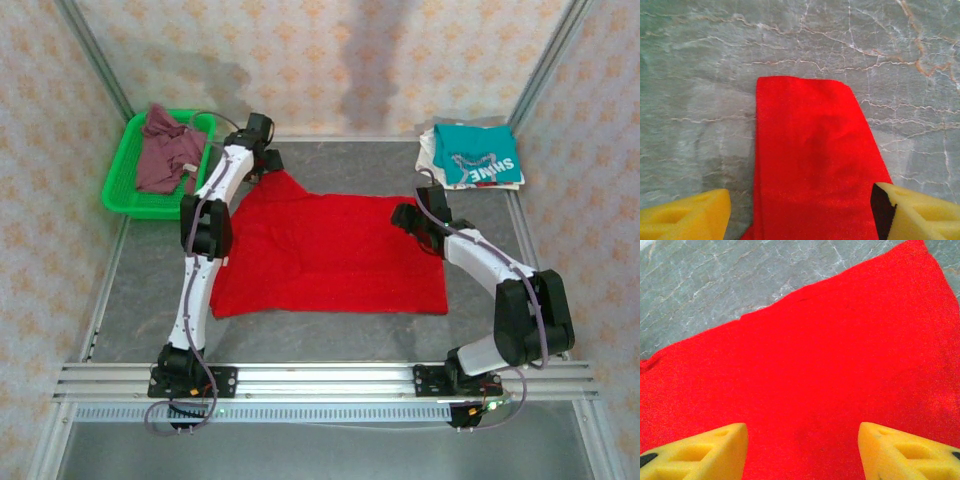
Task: Fold and stack the t-shirts
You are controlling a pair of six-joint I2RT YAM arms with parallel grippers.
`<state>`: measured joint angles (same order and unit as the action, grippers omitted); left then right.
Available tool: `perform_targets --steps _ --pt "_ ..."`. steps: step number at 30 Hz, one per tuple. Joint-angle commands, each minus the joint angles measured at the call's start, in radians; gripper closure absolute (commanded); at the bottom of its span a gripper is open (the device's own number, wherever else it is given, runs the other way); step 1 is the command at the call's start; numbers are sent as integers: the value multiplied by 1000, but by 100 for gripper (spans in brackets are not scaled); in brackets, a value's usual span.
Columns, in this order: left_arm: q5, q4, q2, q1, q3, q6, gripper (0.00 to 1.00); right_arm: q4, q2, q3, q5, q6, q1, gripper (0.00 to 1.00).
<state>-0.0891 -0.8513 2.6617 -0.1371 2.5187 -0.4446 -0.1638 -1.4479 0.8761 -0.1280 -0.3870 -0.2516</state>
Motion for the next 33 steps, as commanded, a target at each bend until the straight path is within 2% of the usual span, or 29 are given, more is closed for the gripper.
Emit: perform_targets --steps 1,3,6,10,19,26,28,33 --pt "-42 -10 37 0 48 -32 26 27 -17 -2 27 17 6 40" --pt "-57 4 57 1 48 -36 28 30 -33 7 26 13 7 40" --pt "-82 20 76 2 52 -42 38 32 -55 25 19 12 6 40" --pt "-112 51 94 2 52 -43 45 32 -74 42 15 13 8 40" --pt "-155 70 91 2 60 -52 85 33 -93 49 4 14 22 40" --pt "-172 77 35 2 58 -66 92 31 -97 58 -4 18 32 40" --pt "-172 75 18 1 59 -67 98 31 -98 59 -3 20 37 40" --pt "-156 69 -22 2 57 -62 100 39 -104 61 -14 17 41 40"
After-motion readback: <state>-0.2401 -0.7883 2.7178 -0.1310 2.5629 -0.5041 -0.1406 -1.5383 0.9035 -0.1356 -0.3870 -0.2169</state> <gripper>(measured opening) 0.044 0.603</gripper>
